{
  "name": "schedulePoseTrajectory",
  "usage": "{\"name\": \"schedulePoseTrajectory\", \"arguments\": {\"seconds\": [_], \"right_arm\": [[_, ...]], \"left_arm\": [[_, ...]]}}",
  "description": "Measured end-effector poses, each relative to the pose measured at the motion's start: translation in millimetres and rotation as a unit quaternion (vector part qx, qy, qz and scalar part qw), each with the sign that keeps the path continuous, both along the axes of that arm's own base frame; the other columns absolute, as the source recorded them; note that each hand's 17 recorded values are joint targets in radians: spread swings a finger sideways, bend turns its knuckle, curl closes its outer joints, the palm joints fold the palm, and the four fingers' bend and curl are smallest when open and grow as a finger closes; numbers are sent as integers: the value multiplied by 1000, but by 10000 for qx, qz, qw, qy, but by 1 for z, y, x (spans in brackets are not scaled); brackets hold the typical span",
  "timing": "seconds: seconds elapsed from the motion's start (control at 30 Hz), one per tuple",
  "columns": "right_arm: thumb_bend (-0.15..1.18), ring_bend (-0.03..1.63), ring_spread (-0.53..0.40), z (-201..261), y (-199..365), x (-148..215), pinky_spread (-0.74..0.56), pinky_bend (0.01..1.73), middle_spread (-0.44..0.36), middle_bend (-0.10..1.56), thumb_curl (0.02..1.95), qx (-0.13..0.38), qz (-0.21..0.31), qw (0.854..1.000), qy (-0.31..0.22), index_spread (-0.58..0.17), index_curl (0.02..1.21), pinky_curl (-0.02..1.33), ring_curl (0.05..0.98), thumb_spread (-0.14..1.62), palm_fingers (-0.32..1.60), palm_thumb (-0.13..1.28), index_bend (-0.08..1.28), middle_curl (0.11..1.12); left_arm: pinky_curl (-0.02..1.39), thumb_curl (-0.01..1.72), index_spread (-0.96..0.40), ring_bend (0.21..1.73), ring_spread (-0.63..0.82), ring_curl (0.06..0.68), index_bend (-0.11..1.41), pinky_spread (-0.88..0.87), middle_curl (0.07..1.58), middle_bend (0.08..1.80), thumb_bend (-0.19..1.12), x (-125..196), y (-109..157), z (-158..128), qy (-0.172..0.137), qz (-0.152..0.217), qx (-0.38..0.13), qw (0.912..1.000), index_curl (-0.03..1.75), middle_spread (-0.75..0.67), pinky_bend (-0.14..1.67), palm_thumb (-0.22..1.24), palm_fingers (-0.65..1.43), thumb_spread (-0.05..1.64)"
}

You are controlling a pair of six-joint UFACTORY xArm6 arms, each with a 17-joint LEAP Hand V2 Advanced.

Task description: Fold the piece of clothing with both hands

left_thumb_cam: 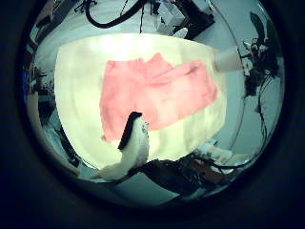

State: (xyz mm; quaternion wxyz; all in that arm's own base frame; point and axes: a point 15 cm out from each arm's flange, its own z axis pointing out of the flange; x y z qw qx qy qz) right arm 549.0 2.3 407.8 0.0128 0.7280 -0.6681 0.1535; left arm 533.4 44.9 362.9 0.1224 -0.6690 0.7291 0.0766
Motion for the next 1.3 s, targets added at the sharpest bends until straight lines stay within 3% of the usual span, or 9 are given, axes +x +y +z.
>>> {"name": "schedulePoseTrajectory", "arguments": {"seconds": [0.23,0.43,0.8,1.3], "right_arm": [[-26,530,10,-10,-6,-47,229,466,-178,330,238,-121,241,9956,898,-417,495,417,320,1374,96,508,185,462],[-24,444,89,-62,-15,-71,283,428,-136,264,225,-177,364,9854,1651,-402,426,379,280,1327,64,418,163,415],[-17,363,158,-163,-48,-85,301,390,-95,205,242,-141,347,9603,2763,-399,341,344,250,1234,35,408,159,373],[-1,336,161,-253,-49,-63,305,353,-90,202,284,-79,526,9558,2891,-390,295,321,247,1180,94,532,163,356]], "left_arm": [[326,290,26,523,360,263,158,355,343,193,-19,-50,-29,-39,606,-328,-84,9976,357,217,443,307,25,1200],[320,278,33,502,392,257,167,386,337,185,-17,-90,-41,-92,1307,-456,-165,9902,345,229,428,307,5,1193],[311,272,34,496,421,253,168,415,322,182,-15,-102,-46,-160,1542,-549,-293,9861,332,233,403,303,10,1183],[312,274,34,493,432,245,167,408,310,183,-12,-97,-25,-207,1825,-453,-187,9820,325,222,380,372,15,1189]]}}
